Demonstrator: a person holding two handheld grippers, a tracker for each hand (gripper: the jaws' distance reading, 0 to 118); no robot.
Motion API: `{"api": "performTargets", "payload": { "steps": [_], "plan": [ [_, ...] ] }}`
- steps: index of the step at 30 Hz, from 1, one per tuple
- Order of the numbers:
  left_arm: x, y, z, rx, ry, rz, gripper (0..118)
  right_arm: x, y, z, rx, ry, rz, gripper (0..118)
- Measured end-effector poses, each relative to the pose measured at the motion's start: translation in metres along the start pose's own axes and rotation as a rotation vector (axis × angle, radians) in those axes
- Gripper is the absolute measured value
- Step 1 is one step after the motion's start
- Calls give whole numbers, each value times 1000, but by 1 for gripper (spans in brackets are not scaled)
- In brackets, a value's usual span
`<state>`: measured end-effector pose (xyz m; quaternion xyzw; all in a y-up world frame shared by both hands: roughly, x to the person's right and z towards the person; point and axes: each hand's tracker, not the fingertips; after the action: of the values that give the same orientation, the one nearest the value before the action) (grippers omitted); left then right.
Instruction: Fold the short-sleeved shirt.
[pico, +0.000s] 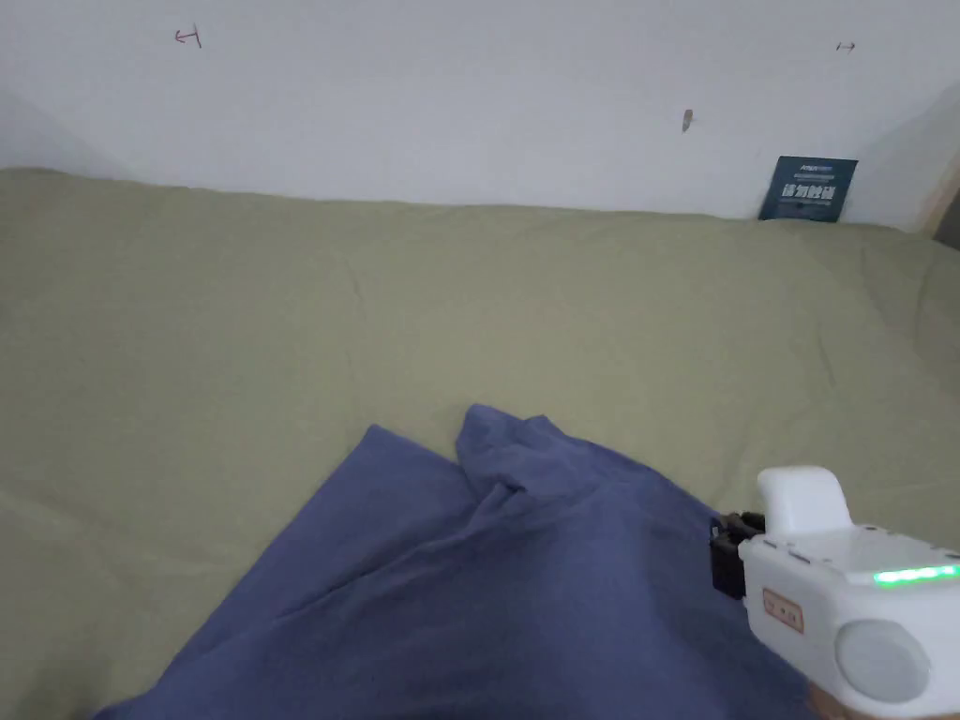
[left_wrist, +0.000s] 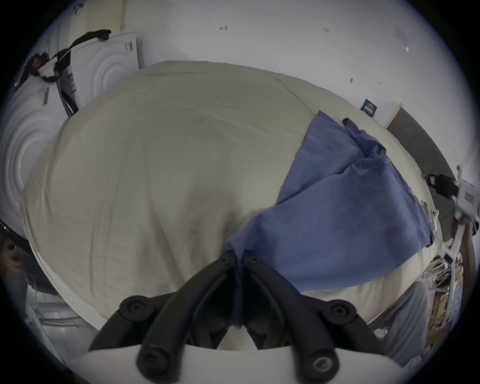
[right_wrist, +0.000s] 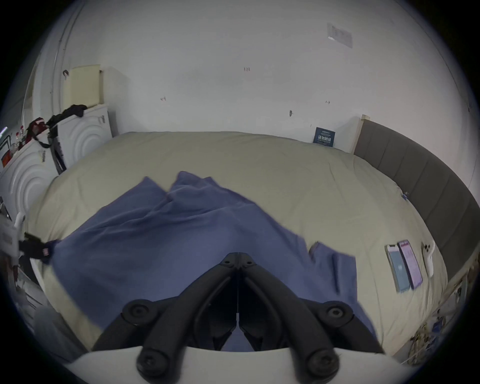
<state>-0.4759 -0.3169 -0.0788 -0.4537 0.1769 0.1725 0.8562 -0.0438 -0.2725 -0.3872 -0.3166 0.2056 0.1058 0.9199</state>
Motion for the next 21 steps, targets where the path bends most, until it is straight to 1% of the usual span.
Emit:
{"api": "performTargets", "payload": {
  "steps": [1,2,4,5,6,7,8,9,10,11,13,15,16,17,18,19,20,21],
  "plan": [
    [0,0,0,-3,-3,7,3,7,12,-19,-44,0,7,2],
    [2,0,1,-5,-4,12,3,12,23,-35,-63,-13,21,2],
    [1,4,0,-11,-3,9,3,21,44,-72,-83,-3,40,3],
    [3,4,0,-12,-1,11,3,24,52,-87,-112,8,44,6],
    [4,4,1,-13,0,14,3,27,62,-104,-143,18,41,27],
    [3,6,-3,-16,0,15,3,28,69,-121,-178,33,26,68],
    [3,6,-3,-19,1,19,3,29,74,-138,-245,62,24,114],
    [4,6,-3,-20,1,22,3,26,76,-151,-266,74,2,118],
    [6,6,-2,-20,2,24,3,23,78,-164,-244,80,12,114],
    [-5,5,-9,-21,0,26,3,20,79,-175,-265,72,20,114],
    [-6,5,-11,-22,0,34,3,11,73,-194,-357,51,111,113],
    [-6,6,-11,-24,-3,41,3,0,64,-212,-428,49,217,105],
    [-6,6,-12,-24,-4,46,3,-2,60,-216,-425,81,212,105],
    [-6,6,-12,-28,-4,47,3,0,65,-211,-397,41,176,104],
    [-6,6,-12,-29,-4,47,3,1,69,-212,-433,43,139,100],
    [-6,6,-12,-30,-3,44,3,3,70,-209,-430,51,131,88],
    [-6,7,-12,-31,-2,36,3,3,72,-203,-420,93,116,58],
    [-5,7,-10,-32,-1,34,3,3,79,-190,-395,88,107,9]
  ]
}}
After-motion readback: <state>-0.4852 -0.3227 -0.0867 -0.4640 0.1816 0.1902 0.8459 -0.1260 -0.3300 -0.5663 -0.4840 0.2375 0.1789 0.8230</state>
